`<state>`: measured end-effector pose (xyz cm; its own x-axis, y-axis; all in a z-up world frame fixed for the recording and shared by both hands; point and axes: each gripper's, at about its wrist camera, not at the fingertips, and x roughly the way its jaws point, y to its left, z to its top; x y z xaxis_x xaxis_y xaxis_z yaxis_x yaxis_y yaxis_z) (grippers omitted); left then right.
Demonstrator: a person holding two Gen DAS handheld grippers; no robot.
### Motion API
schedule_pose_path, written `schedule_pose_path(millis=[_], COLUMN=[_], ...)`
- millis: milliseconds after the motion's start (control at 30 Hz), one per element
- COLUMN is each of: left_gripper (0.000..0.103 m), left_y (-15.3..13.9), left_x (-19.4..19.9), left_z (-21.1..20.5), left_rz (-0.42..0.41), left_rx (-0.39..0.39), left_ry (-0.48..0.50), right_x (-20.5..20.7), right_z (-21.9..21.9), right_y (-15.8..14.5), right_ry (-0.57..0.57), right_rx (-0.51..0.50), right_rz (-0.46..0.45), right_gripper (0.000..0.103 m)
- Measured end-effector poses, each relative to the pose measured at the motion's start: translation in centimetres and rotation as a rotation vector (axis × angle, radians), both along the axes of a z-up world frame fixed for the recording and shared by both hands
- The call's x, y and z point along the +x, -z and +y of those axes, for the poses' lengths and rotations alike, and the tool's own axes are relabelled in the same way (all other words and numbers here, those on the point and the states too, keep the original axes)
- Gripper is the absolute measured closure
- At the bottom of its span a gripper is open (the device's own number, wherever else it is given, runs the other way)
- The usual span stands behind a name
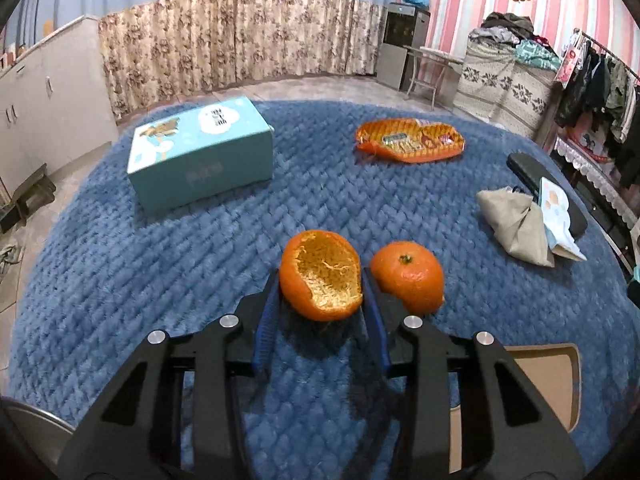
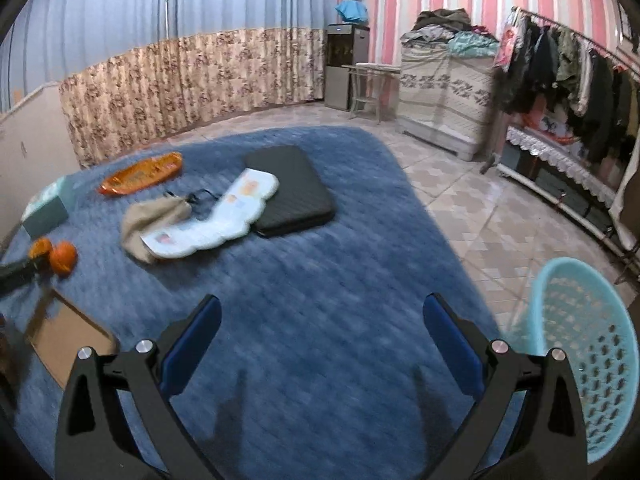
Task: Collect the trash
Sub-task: 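Grasp the hollow orange peel half with the left tool, then grasp the white printed card with the right tool while the left holds the peel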
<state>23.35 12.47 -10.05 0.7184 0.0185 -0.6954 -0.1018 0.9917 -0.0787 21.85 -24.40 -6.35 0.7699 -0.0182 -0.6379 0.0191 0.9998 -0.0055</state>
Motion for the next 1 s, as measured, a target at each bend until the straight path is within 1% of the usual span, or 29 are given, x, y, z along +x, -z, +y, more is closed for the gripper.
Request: schedule_pose_path(millis=[100,233,367,433,533,633,700,733,767,800,867,1000], left_gripper=[0.065,0.065,0.065,0.065,0.065,0.065,0.065,0.065,0.065,0.065,0.065,0.065], left_y=[-0.6,-0.5,-1.0,-1.3,-1.5,-1.7,-1.8,-1.8,-1.9,-1.9,-1.9,-1.9], left_x=[-0.3,-0.3,-0.6,-0.8,-1.0,-1.1,-1.4,-1.4,-1.5,-1.6,-1.7,-1.9], left_z=[0.4,1.4,1.8,2.1,2.7,3.1,3.1,3.0,2.9,2.9,2.7,2.2], left_rz=[-0.028,-0.021,-0.029,-0.036,-0.042,-0.040,-0.043,-0.044,-0.046,-0.047,-0.049,-0.048], left_rx=[0.038,0.005,-0.006,-0.011,-0.012,-0.024,-0.031,-0.030,-0.029,-0.030,-0.032,-0.024], left_ry=[-0.020,-0.035,-0.041,-0.042,-0.046,-0.048,-0.044,-0.042,-0.038,-0.036,-0.029,-0.017], right_x=[1.9,4.0,6.0,7.2,8.4,8.9,8.8,8.6,8.4,8.1,7.8,6.9], right_z=[2.2,5.7,8.8,9.8,10.2,10.5,10.5,10.4,10.1,9.8,9.2,7.7], right_y=[-0.4,-0.7,-0.4,-0.2,0.6,1.5,2.0,2.3,2.4,2.6,2.7,2.5], right_ry=[-0.028,-0.066,-0.085,-0.075,-0.051,-0.028,-0.034,-0.043,-0.047,-0.055,-0.064,-0.067], right_rx=[0.024,0.046,0.020,0.016,0.037,0.023,0.025,0.034,0.038,0.055,0.074,0.108], right_rz=[0.006,0.025,0.060,0.093,0.150,0.191,0.204,0.211,0.215,0.219,0.217,0.187], right_gripper=[0.004,0.004,0.004,0.004,0.005,0.006,0.012,0.022,0.030,0.033,0.043,0.056])
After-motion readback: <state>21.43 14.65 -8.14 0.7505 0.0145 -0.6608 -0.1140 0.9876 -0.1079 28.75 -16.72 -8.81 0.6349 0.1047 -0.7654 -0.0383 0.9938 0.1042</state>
